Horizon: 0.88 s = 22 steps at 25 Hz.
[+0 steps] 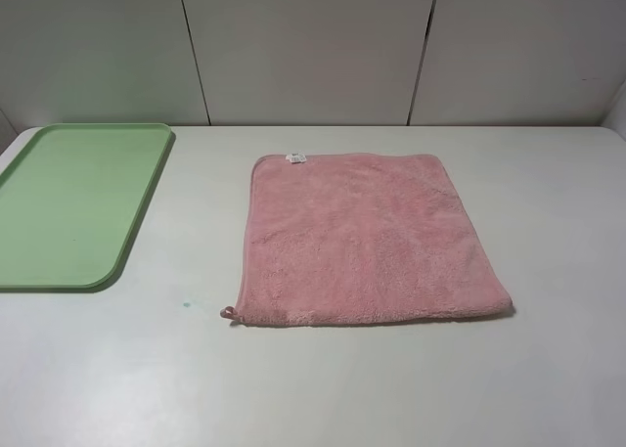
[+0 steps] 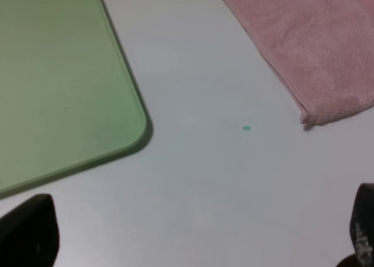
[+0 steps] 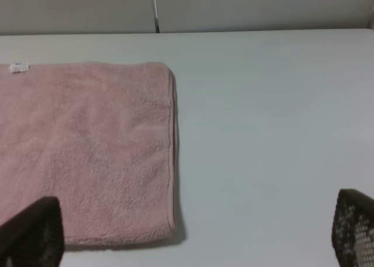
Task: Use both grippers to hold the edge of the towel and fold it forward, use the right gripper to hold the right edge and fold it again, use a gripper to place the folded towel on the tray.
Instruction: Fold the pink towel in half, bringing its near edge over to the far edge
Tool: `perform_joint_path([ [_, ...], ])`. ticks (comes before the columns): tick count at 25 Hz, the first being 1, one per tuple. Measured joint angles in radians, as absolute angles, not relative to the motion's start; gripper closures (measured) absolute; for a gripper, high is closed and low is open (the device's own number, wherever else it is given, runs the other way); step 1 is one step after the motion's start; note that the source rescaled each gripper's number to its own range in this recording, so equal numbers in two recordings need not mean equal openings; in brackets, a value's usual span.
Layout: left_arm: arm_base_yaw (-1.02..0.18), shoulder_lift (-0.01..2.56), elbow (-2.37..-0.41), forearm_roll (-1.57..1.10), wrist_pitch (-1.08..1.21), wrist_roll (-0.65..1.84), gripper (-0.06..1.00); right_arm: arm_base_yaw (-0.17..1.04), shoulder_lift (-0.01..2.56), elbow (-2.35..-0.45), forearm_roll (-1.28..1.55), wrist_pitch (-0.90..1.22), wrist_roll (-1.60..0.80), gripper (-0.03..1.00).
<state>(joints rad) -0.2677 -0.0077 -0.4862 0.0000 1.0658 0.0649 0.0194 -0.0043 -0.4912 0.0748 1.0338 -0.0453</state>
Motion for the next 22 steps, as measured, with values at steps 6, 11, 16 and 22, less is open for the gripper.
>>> perform_joint_path([
  [6, -0.268, -0.008, -0.486, 0.000, 1.066, 0.065, -0.06, 0.019, -0.004, -0.491, 0.075, 1.034, -0.045, -0.03],
  [11, -0.268, -0.008, -0.486, 0.000, 1.066, 0.065, -0.06, 0.019, -0.004, -0.491, 0.075, 1.034, -0.045, -0.03],
  [16, -0.268, -0.008, -0.486, 0.000, 1.066, 0.065, -0.06, 0.019, -0.004, -0.491, 0.075, 1.034, -0.045, -0.03],
  [22, -0.268, -0.008, -0.486, 0.000, 1.066, 0.065, -0.06, 0.019, -0.004, -0.491, 0.075, 1.034, -0.045, -0.03],
])
